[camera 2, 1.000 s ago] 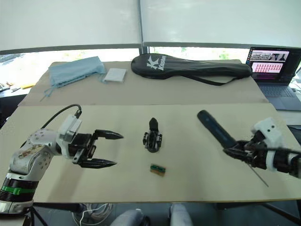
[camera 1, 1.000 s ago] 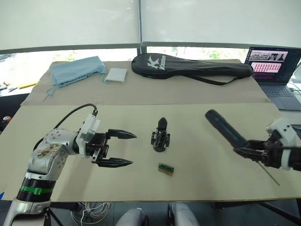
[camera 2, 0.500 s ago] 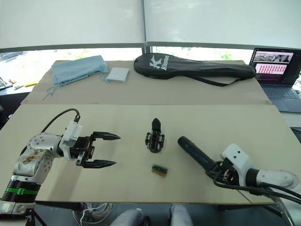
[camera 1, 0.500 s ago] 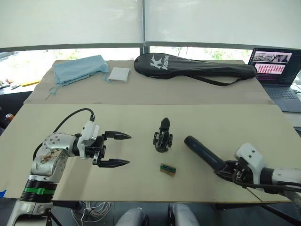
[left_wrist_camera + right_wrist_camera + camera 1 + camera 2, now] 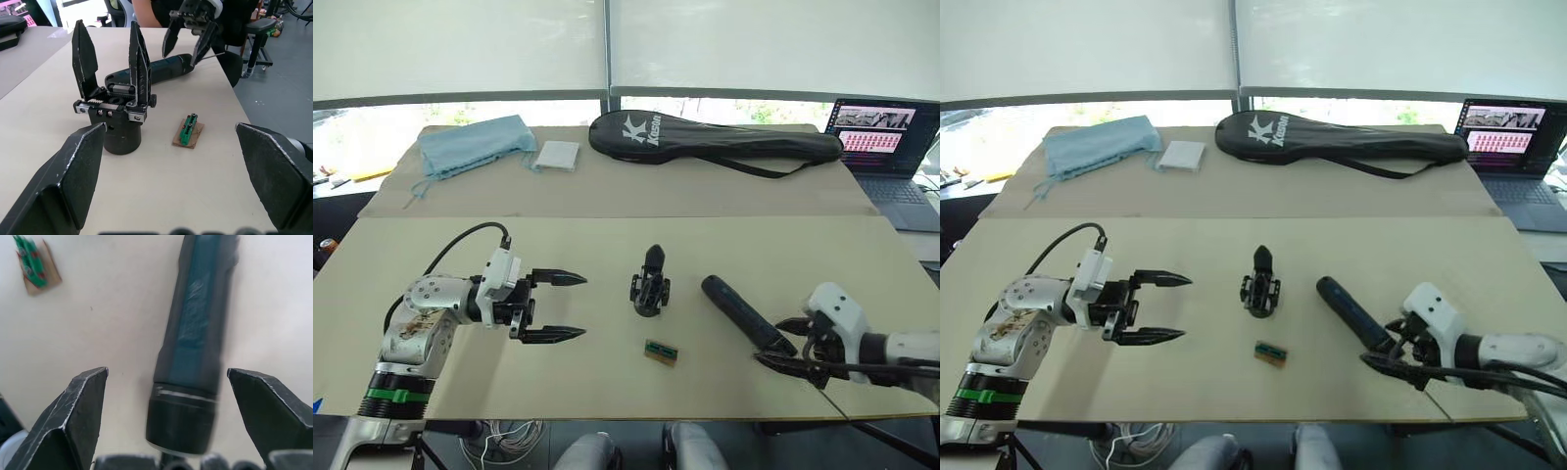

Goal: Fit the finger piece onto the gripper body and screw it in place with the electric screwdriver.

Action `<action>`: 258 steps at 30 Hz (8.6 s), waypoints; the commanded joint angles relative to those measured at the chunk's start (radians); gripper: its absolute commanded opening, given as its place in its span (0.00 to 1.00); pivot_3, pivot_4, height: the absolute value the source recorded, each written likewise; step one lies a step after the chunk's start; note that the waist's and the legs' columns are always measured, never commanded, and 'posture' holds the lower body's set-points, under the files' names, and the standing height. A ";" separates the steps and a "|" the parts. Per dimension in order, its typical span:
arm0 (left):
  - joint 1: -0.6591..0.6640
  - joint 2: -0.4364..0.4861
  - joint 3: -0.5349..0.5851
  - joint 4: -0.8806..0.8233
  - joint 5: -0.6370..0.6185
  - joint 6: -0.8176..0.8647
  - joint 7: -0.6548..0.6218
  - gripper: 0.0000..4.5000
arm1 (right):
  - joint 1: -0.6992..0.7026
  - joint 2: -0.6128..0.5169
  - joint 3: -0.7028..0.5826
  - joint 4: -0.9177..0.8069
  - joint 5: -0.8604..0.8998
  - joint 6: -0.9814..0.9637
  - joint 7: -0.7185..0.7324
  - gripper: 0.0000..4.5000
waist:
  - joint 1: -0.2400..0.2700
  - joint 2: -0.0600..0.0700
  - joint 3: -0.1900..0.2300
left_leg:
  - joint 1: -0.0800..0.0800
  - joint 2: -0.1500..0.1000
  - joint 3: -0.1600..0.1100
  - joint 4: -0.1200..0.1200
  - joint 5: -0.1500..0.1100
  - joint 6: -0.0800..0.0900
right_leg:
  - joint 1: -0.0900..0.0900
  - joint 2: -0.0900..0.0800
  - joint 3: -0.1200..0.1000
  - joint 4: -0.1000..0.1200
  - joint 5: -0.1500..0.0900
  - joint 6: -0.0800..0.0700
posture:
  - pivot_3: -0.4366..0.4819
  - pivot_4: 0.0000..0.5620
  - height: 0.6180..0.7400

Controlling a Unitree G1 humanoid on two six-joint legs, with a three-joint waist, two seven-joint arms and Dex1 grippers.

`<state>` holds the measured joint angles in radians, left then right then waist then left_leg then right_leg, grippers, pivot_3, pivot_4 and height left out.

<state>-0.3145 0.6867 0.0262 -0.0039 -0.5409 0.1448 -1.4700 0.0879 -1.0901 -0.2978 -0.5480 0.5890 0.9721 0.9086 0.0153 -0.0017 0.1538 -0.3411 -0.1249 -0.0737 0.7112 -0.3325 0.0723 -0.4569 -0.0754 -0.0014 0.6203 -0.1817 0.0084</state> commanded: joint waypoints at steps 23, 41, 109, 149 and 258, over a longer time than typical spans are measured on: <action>0.061 -0.020 -0.027 -0.137 -0.031 0.036 0.030 1.00 | -0.820 -0.207 0.752 0.093 0.045 0.588 -0.049 0.98 | 0.003 0.000 0.000 | -0.010 0.001 -0.001 0.001 0.000 0.001 | -0.003 -0.001 -0.007 -0.009 0.004 0.001 | 0.48 0.27 1.00; 0.089 -0.024 -0.038 -0.176 -0.031 0.053 0.038 1.00 | -0.855 -0.090 0.948 0.178 -0.103 0.522 -0.084 0.98 | -0.002 -0.001 -0.001 | -0.010 0.001 -0.002 0.003 0.000 0.001 | -0.003 -0.001 -0.008 -0.009 0.005 0.001 | 0.48 0.27 1.00; 0.034 -0.209 -0.368 -0.008 0.304 -0.034 0.218 1.00 | -0.151 0.570 0.206 -0.106 0.008 -0.770 0.171 0.43 | -0.003 0.000 -0.002 | -0.004 -0.001 -0.001 0.001 0.002 0.001 | 0.000 0.001 -0.009 -0.008 0.010 0.001 | 0.48 0.27 1.00; 0.047 -0.283 -0.392 0.169 0.364 -0.195 0.284 1.00 | -0.130 0.533 0.272 -0.041 -0.020 -0.847 0.157 0.43 | 0.002 0.001 -0.003 | 0.004 0.000 -0.001 0.001 0.002 0.001 | 0.008 0.000 -0.006 -0.009 0.010 0.001 | 0.48 0.27 1.00; 0.182 -0.149 -0.168 -0.014 0.107 -0.184 0.180 1.00 | -0.229 0.463 0.270 -0.110 0.089 -0.764 0.121 0.43 | 0.000 0.000 -0.002 | 0.000 0.000 -0.001 -0.001 0.002 0.001 | 0.002 0.000 -0.006 -0.009 0.010 0.001 | 0.48 0.27 1.00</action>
<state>-0.1362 0.5266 -0.1723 0.0266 -0.3971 -0.0417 -1.2779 -0.1180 -0.6200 0.0205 -0.6018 0.6269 0.2066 1.0463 0.0157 -0.0013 0.1515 -0.3409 -0.1249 -0.0748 0.7100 -0.3308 0.0729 -0.4547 -0.0752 -0.0075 0.6110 -0.1720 0.0095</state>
